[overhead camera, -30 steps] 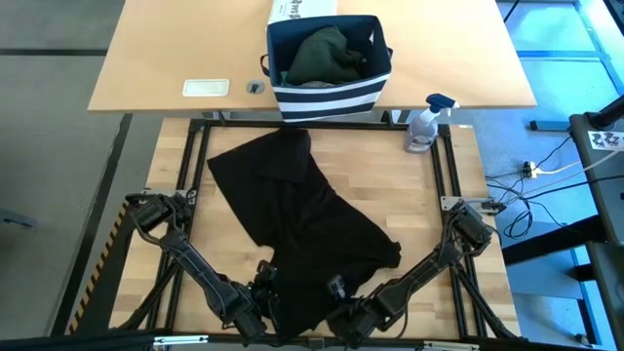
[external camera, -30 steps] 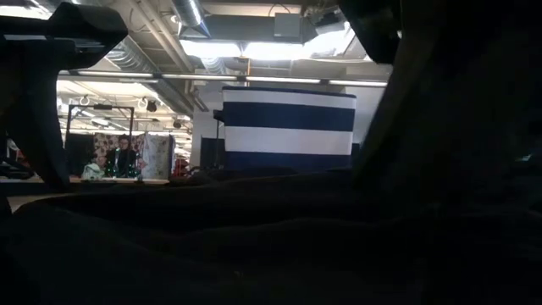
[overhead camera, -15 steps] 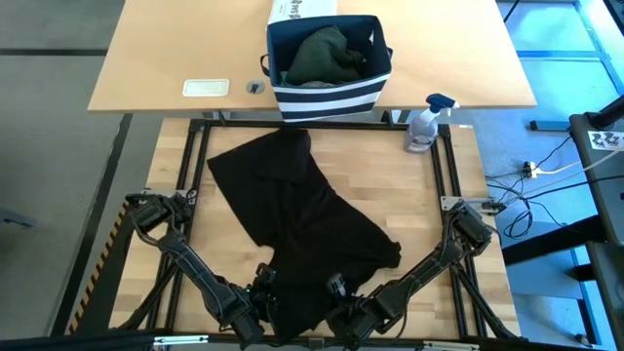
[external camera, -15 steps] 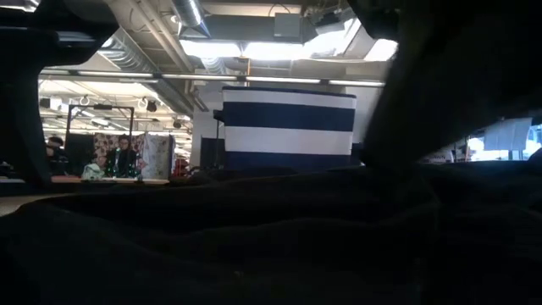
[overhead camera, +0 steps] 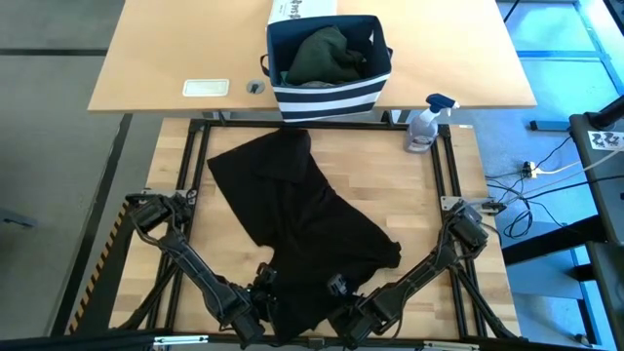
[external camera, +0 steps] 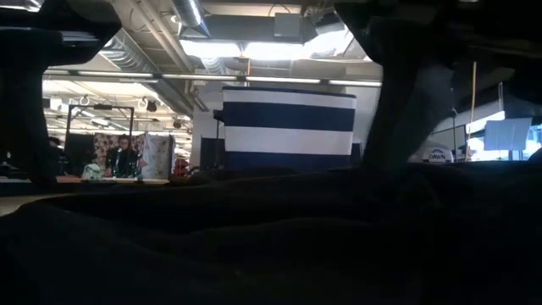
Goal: Fold Laundry from Bin
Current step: Fold the black shirt
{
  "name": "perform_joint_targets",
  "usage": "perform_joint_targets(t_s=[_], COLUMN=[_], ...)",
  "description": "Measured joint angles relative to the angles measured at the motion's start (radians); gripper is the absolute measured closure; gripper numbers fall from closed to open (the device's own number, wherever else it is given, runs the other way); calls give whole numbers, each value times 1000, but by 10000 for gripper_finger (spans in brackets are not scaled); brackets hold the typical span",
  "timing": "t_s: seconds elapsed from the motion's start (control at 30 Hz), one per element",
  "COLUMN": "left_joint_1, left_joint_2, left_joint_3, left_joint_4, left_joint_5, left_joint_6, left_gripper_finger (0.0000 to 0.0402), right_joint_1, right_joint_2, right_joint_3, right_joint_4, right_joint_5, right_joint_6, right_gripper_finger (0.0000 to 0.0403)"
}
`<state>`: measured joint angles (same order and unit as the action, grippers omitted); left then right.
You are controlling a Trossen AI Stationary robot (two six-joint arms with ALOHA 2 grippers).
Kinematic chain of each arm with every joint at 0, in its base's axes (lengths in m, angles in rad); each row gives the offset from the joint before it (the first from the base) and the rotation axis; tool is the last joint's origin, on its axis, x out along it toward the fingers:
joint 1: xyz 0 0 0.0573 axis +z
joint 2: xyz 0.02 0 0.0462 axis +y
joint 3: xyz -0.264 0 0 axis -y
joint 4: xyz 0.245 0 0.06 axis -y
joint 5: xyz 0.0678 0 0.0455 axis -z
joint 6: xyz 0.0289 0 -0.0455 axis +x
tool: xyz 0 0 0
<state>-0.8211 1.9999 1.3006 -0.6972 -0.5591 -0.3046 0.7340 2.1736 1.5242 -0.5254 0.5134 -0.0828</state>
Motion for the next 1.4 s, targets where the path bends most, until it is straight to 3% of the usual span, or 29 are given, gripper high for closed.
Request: perform_joint_targets(t_s=[0.23,0.6,0.87,1.13,1.4], left_joint_1=[0,0,0,0,0], left_joint_2=[0,0,0,0,0], left_joint_3=[0,0,0,0,0], left_joint_4=[-2,-5,-6,-6,-7], left_joint_5=[0,0,0,0,1], left_joint_6=[-1,-3,-6,-7,-8], left_gripper_finger=[289,289,289,289,289], right_joint_1=[0,3,24,17,33], right_joint_2=[2,2,2,2,2], right_joint_3=[0,0,59,84,84], right_joint_4=[4,6,4,-5,-66], right_joint_5=[104,72,1,34,-28], right_joint_6=[7,15,36,48,44], right_gripper_finger=[231,314,320,338,344])
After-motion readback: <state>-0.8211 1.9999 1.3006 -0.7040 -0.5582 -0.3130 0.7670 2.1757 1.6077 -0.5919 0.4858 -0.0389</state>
